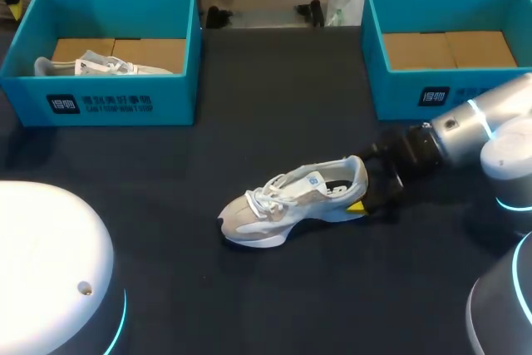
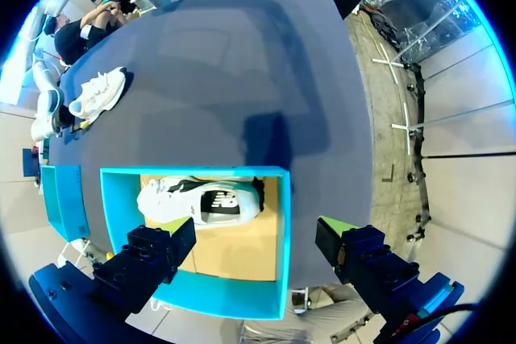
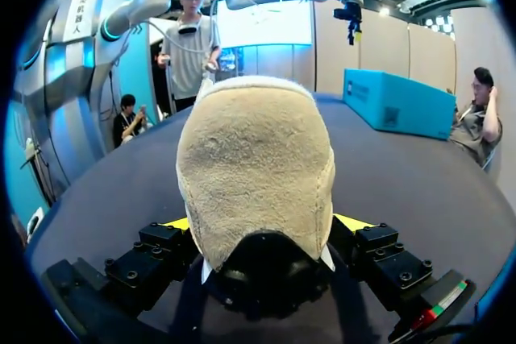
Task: Take the shoe out of the shoebox, open the shoe tongue, remove and reinsert the insole, then place the shoe into the shoebox
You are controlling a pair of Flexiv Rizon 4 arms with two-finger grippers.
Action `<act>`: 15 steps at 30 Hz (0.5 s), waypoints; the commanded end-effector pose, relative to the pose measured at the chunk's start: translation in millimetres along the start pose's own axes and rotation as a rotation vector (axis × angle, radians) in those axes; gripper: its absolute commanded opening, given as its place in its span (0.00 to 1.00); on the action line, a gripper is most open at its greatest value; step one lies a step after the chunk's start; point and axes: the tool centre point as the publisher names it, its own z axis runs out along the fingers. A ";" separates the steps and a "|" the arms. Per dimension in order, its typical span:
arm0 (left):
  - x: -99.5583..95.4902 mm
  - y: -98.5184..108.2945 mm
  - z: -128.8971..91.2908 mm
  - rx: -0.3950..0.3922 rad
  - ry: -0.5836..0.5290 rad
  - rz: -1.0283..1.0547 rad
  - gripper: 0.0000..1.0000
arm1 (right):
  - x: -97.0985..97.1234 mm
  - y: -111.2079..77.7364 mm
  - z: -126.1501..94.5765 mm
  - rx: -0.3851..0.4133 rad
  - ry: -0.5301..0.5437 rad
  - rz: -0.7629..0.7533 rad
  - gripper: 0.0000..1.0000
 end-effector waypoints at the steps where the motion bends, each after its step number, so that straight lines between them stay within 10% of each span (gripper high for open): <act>1: 0.0 -0.7 -0.7 -0.001 0.003 0.000 1.00 | -4.7 -1.0 8.2 -0.001 0.010 -0.002 1.00; 4: 0.0 -0.7 -0.7 -0.001 0.003 0.000 1.00 | -3.2 0.7 9.4 0.000 0.012 0.001 0.77; 6: 0.0 -0.7 -0.7 -0.001 0.003 0.000 1.00 | -2.0 2.7 9.8 0.003 0.010 0.004 0.09; 7: 0.0 -0.7 -0.7 -0.001 0.003 0.000 1.00 | -0.8 4.5 9.4 0.008 0.003 0.006 0.00; 15: 0.0 -0.7 -0.7 -0.001 0.003 0.000 1.00 | 11.7 17.1 4.7 0.040 -0.125 0.075 0.00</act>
